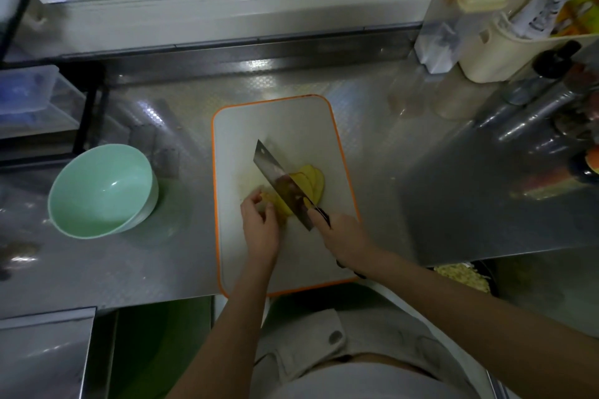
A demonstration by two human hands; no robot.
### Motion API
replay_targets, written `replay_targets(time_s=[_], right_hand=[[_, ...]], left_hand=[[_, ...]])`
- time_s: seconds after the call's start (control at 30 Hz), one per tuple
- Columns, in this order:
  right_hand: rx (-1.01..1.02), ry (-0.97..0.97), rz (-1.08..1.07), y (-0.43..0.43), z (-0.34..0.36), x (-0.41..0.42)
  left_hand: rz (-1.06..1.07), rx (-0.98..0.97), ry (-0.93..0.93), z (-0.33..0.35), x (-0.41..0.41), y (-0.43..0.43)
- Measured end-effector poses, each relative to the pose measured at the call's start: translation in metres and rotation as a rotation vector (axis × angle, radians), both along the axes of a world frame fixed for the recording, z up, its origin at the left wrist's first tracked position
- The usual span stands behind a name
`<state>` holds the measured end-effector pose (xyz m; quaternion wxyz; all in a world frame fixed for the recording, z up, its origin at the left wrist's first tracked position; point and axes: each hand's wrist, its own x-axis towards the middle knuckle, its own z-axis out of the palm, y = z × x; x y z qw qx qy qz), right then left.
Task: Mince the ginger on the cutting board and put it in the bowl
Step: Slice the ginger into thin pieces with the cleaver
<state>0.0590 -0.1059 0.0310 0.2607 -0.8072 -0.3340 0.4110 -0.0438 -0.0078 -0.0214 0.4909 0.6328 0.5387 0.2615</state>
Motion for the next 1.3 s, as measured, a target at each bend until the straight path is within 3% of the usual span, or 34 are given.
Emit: replay_targets(time_s=[0.9, 1.3], right_hand=[[-0.071, -0.041, 0.062, -0.006, 0.009, -0.013], [-0.136, -0.026, 0.020, 0.041, 0.017, -0.015]], left_hand=[[-0.056, -0.065, 0.015, -0.013, 0.010, 0.012], [-0.116, 0.007, 0.077, -0.008, 0.014, 0.008]])
